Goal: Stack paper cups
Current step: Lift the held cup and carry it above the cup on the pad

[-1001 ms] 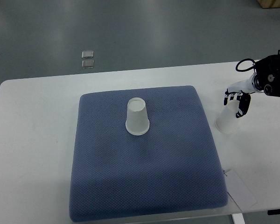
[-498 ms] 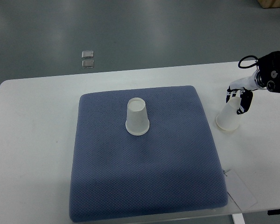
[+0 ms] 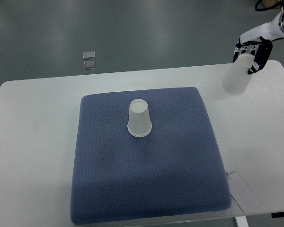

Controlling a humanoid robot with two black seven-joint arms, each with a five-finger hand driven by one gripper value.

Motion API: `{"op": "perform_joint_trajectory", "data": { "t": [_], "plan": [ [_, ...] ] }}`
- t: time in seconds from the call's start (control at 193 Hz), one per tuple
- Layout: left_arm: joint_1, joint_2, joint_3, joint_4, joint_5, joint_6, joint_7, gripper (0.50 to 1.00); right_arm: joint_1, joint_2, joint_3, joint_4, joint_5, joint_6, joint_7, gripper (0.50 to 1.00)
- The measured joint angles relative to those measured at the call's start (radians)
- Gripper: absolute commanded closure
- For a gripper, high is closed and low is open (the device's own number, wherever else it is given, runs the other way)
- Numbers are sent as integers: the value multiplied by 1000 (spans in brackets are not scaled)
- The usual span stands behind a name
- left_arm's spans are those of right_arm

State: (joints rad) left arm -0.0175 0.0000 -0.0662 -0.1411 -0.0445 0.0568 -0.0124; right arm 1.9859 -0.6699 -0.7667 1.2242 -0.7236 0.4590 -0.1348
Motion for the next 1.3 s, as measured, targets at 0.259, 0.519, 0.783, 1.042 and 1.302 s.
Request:
{"op": "perform_joint_trajectory", "data": {
  "t": [0.259, 0.519, 0.783, 1.042, 1.302],
  "plan": [
    [0, 0, 0, 0, 0, 0, 0, 500, 75, -41, 28, 21, 1, 56, -1, 836],
    [0, 0, 0, 0, 0, 0, 0, 500, 80, -23, 78, 31, 45, 36, -2, 836],
    [0, 0, 0, 0, 0, 0, 0, 500, 75, 109, 113, 9, 132, -1, -2, 836],
    [0, 0, 0, 0, 0, 0, 0, 500, 83, 256, 125, -21, 153, 2, -2, 832],
    [1, 0, 0, 0, 0, 0, 0, 500, 127, 366, 126, -31, 168, 13, -3, 828]
  ]
}}
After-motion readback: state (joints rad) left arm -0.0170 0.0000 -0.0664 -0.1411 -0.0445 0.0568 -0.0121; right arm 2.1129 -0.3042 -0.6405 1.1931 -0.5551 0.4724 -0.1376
